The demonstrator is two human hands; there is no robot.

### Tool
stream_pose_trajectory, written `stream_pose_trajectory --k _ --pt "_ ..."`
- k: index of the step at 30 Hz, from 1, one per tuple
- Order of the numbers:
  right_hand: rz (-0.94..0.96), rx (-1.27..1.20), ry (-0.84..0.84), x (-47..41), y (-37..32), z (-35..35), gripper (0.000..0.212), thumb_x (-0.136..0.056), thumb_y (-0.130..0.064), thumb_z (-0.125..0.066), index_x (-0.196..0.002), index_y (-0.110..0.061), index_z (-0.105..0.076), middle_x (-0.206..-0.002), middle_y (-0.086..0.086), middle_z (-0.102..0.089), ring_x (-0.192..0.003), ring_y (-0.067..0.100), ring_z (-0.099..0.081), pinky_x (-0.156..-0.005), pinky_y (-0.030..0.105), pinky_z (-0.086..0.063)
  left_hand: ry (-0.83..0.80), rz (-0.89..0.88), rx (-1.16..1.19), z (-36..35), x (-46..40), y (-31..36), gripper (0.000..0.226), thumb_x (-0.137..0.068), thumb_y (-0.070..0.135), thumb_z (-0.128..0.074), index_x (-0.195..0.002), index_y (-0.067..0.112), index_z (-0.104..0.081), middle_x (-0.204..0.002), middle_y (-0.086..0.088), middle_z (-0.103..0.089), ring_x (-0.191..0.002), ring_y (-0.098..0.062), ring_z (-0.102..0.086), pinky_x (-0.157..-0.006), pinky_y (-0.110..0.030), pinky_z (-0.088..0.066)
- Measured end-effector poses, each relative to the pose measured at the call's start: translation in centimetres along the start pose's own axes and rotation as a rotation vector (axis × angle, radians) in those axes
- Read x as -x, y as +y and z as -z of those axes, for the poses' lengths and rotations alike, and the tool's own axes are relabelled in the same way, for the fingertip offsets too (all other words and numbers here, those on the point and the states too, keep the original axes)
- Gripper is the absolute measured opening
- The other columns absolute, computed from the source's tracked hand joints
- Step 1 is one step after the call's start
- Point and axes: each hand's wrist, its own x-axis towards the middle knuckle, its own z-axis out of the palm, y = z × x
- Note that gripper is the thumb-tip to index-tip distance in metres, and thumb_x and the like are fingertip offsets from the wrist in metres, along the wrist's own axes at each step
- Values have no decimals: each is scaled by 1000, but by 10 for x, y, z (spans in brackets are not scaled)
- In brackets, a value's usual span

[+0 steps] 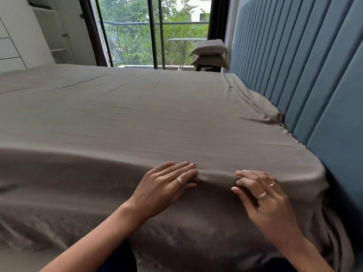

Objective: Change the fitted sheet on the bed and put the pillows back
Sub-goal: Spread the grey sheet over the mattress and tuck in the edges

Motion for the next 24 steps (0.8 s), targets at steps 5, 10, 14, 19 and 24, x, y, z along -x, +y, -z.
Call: stream_pose_trajectory --k 5,10,14,19,24 --pt "90 -39 -151 -38 -26 -25 37 -90 -47 -57 -108 -16 -66 -117 -2 -67 -112 13 -58 -98 32 -43 -59 90 -89 34 33 -43 29 -93 32 -61 -117 17 -70 -125 3 -64 -116 -11 -61 -96 -33 -49" --pt "124 -76 -286 -67 -53 -59 34 -84 -45 -60 -105 -20 -69 -114 -7 -68 -107 10 -62 -92 29 -47 -111 16 -95 47 41 -67 42 -78 0 -69 -117 13 -70 -123 1 -66 -113 -13 -63 -93 -33 -51" --pt "141 -135 -188 -68 -58 -74 6 -80 -16 -69 -86 -17 -71 -97 -8 -71 -93 13 -67 -76 30 -54 -46 25 -94 46 43 -59 40 -79 -8 -58 -113 7 -71 -119 -4 -68 -112 -16 -64 -91 -36 -53" --pt "258 -118 -62 -55 -56 -81 11 -81 -3 -68 -87 -12 -73 -101 -1 -72 -98 18 -67 -85 32 -49 -23 17 -135 52 58 -44 26 -85 -2 -63 -108 6 -73 -122 -4 -66 -116 -17 -62 -88 -36 -55" --pt "316 -169 -98 -56 -50 -78 13 -89 -9 -61 -95 -11 -72 -109 2 -70 -104 20 -65 -89 36 -49 -93 0 -263 63 45 -45 23 -93 19 -64 -114 12 -71 -126 -1 -64 -112 -14 -64 -92 -37 -52"
